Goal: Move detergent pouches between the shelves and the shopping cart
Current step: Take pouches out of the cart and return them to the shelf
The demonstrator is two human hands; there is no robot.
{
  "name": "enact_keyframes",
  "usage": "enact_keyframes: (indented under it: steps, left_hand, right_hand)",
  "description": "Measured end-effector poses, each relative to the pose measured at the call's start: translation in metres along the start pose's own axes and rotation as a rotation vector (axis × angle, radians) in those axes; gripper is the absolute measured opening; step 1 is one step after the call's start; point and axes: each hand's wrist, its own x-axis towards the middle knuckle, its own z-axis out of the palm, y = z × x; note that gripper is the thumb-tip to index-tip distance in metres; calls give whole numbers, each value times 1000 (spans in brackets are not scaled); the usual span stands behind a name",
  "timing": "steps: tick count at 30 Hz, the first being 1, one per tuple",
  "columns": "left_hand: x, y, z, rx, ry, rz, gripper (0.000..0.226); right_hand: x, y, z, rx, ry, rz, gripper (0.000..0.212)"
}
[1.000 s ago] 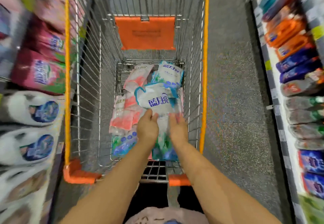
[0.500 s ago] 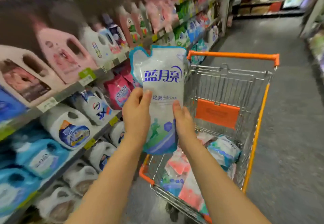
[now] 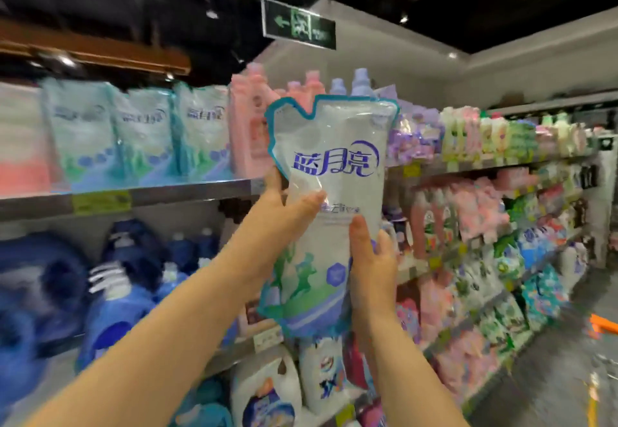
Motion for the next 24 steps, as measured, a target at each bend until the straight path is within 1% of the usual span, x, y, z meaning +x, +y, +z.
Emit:
enact_keyframes:
  steps: [3,4,5,6,8,10,13,15,17,20,22,24]
  left_hand:
    - [45,11,-55,5,-21,66,73]
    - [59,15,-71,46,-2,94,82]
    - [73,19,-85,106,25,121,84]
    - [87,22,-97,152,56,163,80]
    - [117,28,-117,136,116,247,65]
    - [148,35,-132,128,187,316,53]
    - [195,42,-156,163,267,375,45]
    - [223,48,-174,153,282,367,45]
    - [249,53,-193,181,309,347,55]
    - [277,56,-226,236,407,317,58]
    - [286,55,-248,249,456,276,61]
    - [288,44,-272,276,508,234,62]
  right_hand:
    - [33,3,61,34,-79,-23,24]
    - [46,5,80,56,-103,-41,20]
    - [59,5,97,66,-121,-63,19]
    - [73,6,114,80,-142,-88,18]
    - [105,7,149,102,-206,-135,22]
    - [136,6,181,120,-277,-169,37]
    - [184,9,228,184,-393,-198,57]
    - [216,9,259,164,-471,-190,67]
    - [245,13,291,114,-543,-146,69]
    - [266,25,341,61,-637,-85,57]
    - [268,36,368,29,-678,-58,61]
    - [266,50,384,-54,-732,-73,57]
